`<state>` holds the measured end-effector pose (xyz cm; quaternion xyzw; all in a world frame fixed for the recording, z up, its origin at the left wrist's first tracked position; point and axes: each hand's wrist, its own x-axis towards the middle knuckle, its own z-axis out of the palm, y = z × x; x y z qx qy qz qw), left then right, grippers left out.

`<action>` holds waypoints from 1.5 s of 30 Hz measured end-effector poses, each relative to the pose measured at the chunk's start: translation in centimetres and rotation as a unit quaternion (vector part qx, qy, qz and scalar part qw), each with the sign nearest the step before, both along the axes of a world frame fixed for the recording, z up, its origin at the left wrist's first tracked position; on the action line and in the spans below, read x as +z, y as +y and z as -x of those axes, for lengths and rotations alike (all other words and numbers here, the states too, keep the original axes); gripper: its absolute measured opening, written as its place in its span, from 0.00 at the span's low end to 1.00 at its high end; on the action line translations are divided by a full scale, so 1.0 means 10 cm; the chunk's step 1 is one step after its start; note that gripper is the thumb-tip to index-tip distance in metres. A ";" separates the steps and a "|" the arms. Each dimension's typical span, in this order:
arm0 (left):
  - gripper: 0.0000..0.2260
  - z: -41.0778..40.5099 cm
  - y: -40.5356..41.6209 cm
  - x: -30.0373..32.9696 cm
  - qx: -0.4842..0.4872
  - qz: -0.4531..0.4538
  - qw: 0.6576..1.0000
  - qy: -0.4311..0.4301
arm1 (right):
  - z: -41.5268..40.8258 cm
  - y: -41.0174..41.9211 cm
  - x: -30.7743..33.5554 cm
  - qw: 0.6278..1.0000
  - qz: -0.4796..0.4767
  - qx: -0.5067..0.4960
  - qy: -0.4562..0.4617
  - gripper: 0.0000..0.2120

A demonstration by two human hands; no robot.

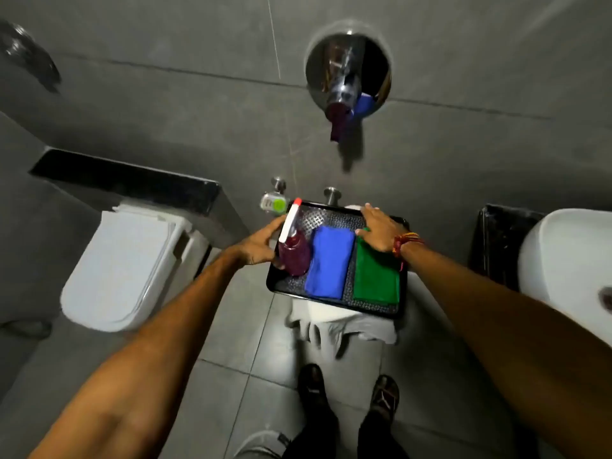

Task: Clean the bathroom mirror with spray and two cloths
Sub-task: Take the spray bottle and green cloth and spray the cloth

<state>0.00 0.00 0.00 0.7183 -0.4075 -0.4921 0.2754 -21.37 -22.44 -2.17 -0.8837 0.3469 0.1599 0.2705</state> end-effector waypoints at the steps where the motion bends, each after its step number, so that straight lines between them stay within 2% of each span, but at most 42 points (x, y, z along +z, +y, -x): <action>1: 0.53 0.03 -0.01 -0.08 0.019 0.014 1.000 0.017 | 0.02 -0.01 -0.09 1.000 0.003 -0.003 0.016 0.36; 3: 0.52 0.08 -0.04 -0.22 0.064 0.043 0.997 0.027 | 0.08 -0.05 -0.25 0.998 -0.004 -0.043 0.040 0.36; 8: 0.38 0.30 -0.20 -0.48 0.145 0.162 0.976 0.006 | 0.18 -0.11 -0.57 0.990 -0.005 -0.134 0.049 0.29; 13: 0.33 0.35 -0.26 -0.56 0.198 0.192 0.961 -0.027 | 0.27 -0.07 -0.82 0.975 0.053 -0.213 0.047 0.36; 16: 0.34 0.35 -0.28 -0.63 0.210 0.207 0.955 -0.015 | 0.26 -0.01 -0.87 0.938 0.029 -0.345 0.009 0.42; 18: 0.31 0.36 -0.31 -0.63 0.210 0.193 0.959 -0.015 | 0.25 0.00 -0.88 0.906 -0.013 -0.424 0.002 0.42; 21: 0.29 0.36 -0.34 -0.63 0.212 0.165 0.963 -0.026 | 0.30 -0.04 -0.90 0.888 -0.086 -0.450 -0.041 0.35; 23: 0.28 0.37 -0.35 -0.63 0.222 0.165 0.961 -0.027 | 0.32 -0.07 -0.91 0.895 -0.101 -0.430 -0.067 0.31; 25: 0.28 0.38 -0.35 -0.60 0.226 0.170 0.959 -0.027 | 0.31 -0.07 -0.92 0.902 -0.105 -0.402 -0.115 0.23; 26: 0.29 0.38 -0.36 -0.60 0.226 0.172 0.958 -0.025 | 0.32 -0.07 -0.92 0.893 -0.129 -0.403 -0.155 0.16; 27: 0.29 0.38 -0.37 -0.59 0.225 0.173 0.958 -0.023 | 0.32 -0.06 -0.91 0.870 -0.175 -0.415 -0.199 0.12; 29: 0.29 0.40 -0.39 -0.57 0.223 0.172 0.959 -0.020 | 0.34 -0.05 -0.86 0.793 -0.281 -0.468 -0.271 0.15; 31: 0.28 0.45 -0.40 -0.52 0.198 0.173 0.964 -0.033 | 0.38 -0.07 -0.79 0.727 -0.358 -0.506 -0.294 0.16; 33: 0.26 0.53 -0.41 -0.45 0.152 0.172 0.972 -0.053 | 0.43 -0.09 -0.74 0.687 -0.429 -0.499 -0.309 0.21; 35: 0.23 0.62 -0.44 -0.36 0.095 0.163 0.979 -0.075 | 0.49 -0.12 -0.65 0.648 -0.492 -0.476 -0.332 0.21; 39: 0.25 0.83 -0.49 -0.23 -0.027 0.133 0.984 -0.112 | 0.55 -0.19 -0.40 0.594 -0.555 -0.438 -0.384 0.19; 45: 0.15 1.02 -0.60 -0.15 -0.065 0.097 0.986 -0.121 | 0.62 -0.36 -0.07 0.551 -0.573 -0.429 -0.429 0.17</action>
